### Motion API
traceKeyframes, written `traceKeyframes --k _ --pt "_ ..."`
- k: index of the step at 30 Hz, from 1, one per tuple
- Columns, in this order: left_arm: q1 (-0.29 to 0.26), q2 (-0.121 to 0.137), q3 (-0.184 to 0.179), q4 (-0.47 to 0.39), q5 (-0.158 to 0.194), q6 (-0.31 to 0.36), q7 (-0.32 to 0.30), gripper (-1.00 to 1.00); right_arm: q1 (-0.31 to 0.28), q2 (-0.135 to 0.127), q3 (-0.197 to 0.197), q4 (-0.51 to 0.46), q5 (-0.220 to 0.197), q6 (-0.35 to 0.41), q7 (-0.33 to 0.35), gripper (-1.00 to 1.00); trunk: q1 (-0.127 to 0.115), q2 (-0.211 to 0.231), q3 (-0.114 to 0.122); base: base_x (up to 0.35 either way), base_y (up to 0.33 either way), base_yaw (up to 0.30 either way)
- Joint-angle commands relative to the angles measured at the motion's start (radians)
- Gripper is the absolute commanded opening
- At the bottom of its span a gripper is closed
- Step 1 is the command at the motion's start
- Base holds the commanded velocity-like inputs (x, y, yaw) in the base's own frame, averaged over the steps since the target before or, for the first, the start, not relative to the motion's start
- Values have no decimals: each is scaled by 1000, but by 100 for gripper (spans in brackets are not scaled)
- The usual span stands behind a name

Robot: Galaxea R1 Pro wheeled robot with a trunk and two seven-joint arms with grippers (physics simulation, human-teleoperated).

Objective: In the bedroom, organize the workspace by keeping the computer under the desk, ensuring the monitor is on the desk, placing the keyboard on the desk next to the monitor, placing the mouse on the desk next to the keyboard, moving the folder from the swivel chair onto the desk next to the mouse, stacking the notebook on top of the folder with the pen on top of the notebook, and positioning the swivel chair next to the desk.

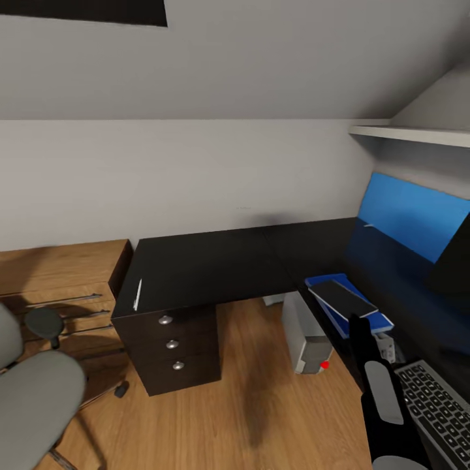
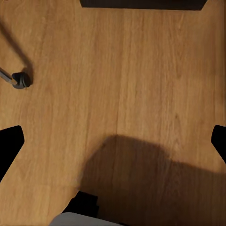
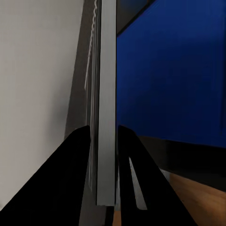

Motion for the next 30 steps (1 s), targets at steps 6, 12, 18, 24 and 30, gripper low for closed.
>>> traceKeyframes --k 6,12,18,24,30 --pt "0 1 -9 0 10 -4 7 100 -1 0 -1 -3 -76 4 1 -100 0 -1 -1 0 0 -17" --pt "-1 1 -9 0 10 -4 7 100 -1 0 -1 -6 -83 1 7 -100 0 -1 -1 0 0 -1" --pt "-1 1 -9 1 10 -4 7 100 -1 0 0 -13 -83 1 8 -100 0 -1 -1 0 0 0" --pt "-1 1 -9 2 10 -4 7 100 -1 0 2 -43 -76 -2 10 -100 0 -1 -1 0 0 0" --pt "-1 1 -9 2 9 -4 7 100 -1 0 7 -41 -66 -29 9 -100 0 -1 -1 0 0 0"
